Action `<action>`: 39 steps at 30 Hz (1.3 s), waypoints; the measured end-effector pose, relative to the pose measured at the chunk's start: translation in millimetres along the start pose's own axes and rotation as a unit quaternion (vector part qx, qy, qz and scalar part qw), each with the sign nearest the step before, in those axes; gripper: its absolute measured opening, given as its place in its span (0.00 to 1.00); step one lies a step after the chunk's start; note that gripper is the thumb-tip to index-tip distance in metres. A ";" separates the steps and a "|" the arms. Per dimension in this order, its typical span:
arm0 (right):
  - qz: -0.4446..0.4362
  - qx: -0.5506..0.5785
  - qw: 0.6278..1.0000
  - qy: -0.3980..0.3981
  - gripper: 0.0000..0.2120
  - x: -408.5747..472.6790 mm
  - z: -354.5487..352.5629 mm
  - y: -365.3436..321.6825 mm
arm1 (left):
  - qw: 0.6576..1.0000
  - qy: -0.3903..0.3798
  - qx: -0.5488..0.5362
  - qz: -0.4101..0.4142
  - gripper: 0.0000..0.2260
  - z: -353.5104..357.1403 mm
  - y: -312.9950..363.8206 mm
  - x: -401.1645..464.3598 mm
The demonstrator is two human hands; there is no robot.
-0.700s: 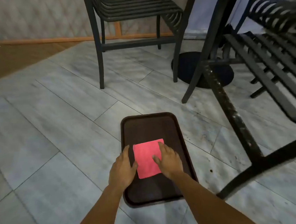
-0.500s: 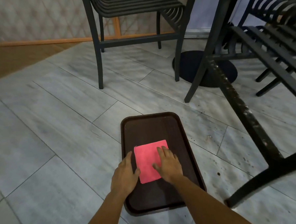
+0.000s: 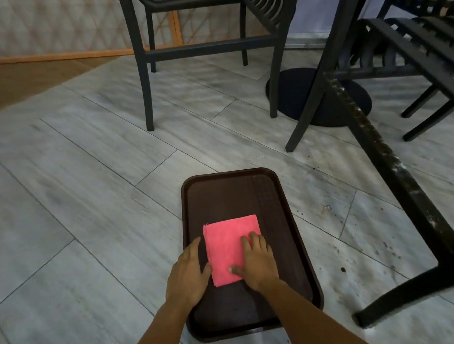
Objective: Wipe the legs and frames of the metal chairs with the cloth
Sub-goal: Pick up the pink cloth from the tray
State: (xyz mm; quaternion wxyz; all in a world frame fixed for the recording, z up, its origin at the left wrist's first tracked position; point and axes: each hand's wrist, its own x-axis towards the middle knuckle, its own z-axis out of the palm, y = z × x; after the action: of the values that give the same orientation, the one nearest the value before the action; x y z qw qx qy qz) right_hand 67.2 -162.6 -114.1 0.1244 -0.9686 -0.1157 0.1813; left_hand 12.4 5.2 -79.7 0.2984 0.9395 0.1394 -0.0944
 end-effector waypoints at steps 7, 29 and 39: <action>-0.028 0.005 0.999 0.039 0.25 -2.3 5.1 -3.7 | 1.000 0.000 -0.006 0.023 0.27 9.6 6.5 1.0; -0.120 0.026 0.974 0.188 0.14 -24.3 -25.5 -25.1 | 0.979 0.038 -0.184 -0.084 0.22 0.5 29.2 -2.7; -0.137 -0.013 0.960 0.245 0.17 -31.7 -46.4 -38.0 | 0.947 0.087 -0.268 -0.153 0.15 -25.1 49.2 7.4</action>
State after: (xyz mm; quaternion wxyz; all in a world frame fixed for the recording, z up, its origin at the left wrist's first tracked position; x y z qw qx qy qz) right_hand 49.3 -144.5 -51.3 0.1603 -0.9598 -0.2153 -0.0816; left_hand 37.4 -17.1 -35.1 0.5075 0.7969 0.3275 -0.0161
